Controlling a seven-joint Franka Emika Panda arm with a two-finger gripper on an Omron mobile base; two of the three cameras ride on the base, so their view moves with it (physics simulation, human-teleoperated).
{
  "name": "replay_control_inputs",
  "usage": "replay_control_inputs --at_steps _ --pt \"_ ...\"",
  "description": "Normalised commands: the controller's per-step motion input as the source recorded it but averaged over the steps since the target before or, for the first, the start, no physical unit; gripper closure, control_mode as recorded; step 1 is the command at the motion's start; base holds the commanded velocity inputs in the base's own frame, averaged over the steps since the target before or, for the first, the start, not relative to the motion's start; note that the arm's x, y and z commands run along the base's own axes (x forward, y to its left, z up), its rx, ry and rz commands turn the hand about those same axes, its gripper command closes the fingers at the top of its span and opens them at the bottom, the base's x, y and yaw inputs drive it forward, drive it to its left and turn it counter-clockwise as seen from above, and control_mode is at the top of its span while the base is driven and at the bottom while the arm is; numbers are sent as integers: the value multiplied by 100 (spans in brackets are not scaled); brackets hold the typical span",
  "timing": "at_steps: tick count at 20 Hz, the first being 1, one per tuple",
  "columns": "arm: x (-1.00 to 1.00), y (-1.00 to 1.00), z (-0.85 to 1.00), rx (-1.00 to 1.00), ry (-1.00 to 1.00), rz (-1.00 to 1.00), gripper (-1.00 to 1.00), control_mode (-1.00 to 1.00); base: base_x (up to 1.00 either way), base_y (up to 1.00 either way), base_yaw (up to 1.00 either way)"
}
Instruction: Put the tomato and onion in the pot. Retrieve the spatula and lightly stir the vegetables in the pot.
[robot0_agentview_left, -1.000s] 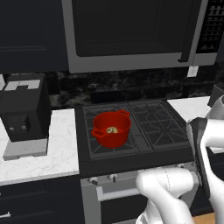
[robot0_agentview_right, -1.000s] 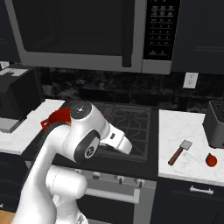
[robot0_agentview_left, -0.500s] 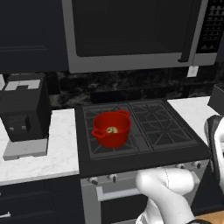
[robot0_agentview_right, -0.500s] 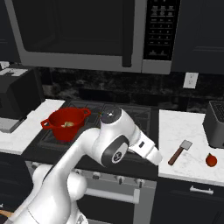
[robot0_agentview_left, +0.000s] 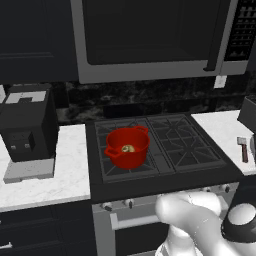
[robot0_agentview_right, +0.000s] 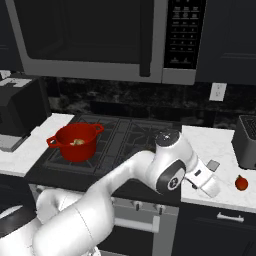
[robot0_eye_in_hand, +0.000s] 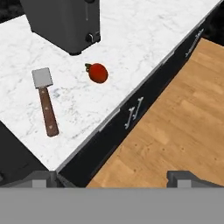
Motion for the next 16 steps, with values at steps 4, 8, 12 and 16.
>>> replay_control_inputs --at_steps 4,8,12,16 --pt "68 -99 -11 12 0 2 -100 -100 0 0 0" --pt "69 -92 -21 13 3 4 -100 -100 0 0 0" --pt "72 -68 -57 13 14 6 -100 -100 0 0 0" --pt "65 -54 -56 8 10 8 -100 -100 0 0 0"
